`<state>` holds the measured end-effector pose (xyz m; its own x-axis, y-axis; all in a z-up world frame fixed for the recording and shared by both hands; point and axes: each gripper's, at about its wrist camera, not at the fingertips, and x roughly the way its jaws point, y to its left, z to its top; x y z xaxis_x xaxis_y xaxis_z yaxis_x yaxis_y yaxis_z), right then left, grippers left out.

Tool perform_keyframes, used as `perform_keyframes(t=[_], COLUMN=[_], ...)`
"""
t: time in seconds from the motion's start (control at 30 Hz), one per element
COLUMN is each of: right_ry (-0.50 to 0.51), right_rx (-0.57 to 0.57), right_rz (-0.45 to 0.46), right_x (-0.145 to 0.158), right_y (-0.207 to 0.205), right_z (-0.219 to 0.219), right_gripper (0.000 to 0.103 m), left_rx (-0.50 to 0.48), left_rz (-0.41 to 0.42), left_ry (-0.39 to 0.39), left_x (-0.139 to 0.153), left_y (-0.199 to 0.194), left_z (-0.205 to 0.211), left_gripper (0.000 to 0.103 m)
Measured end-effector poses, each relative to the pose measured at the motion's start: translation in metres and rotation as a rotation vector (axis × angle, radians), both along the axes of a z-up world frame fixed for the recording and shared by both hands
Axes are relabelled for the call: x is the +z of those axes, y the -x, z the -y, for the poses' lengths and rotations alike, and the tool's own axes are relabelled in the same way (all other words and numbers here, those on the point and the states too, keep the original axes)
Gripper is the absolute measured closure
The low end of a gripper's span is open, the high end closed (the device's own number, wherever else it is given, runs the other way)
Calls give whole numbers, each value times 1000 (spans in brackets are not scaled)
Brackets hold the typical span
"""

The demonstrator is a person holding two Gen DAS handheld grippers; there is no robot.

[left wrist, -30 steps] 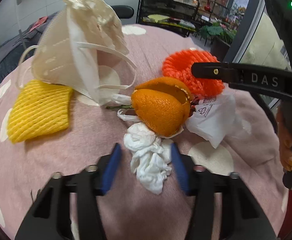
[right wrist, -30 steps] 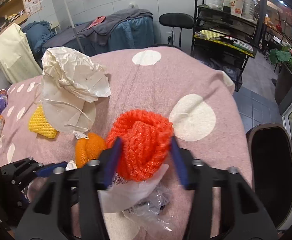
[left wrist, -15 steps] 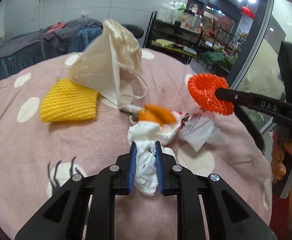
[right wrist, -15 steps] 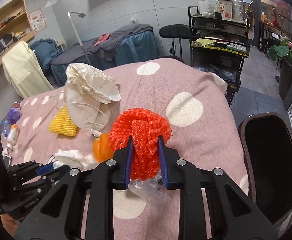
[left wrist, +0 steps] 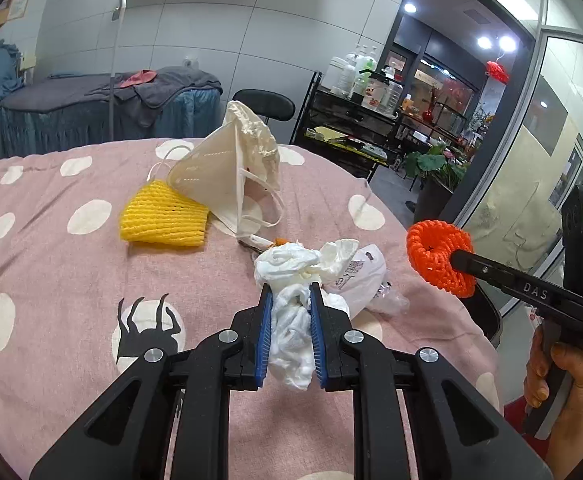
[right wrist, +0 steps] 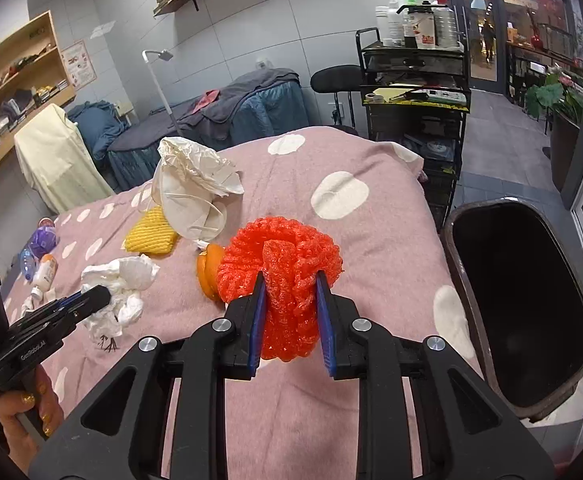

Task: Collect trash
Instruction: 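Grasp the orange net with the right gripper while the left grasps the white tissue, then carry the orange net into the bin and open the right gripper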

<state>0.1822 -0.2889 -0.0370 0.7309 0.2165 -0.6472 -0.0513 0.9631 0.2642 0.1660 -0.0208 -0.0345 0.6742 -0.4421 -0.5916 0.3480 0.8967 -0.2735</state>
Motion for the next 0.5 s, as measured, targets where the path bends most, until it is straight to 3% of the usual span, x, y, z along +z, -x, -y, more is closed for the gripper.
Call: perform_keyframes(t=[0.5], right_ry=[-24], right_rx=[-111], right_rz=[38], right_x=[1], right_y=[50], right_z=[57], right_gripper=[79], left_rx=[-71], left_rz=[57], left_ry=[48], left_x=[13], left_y=[12], left_z=[38], left_gripper=[86])
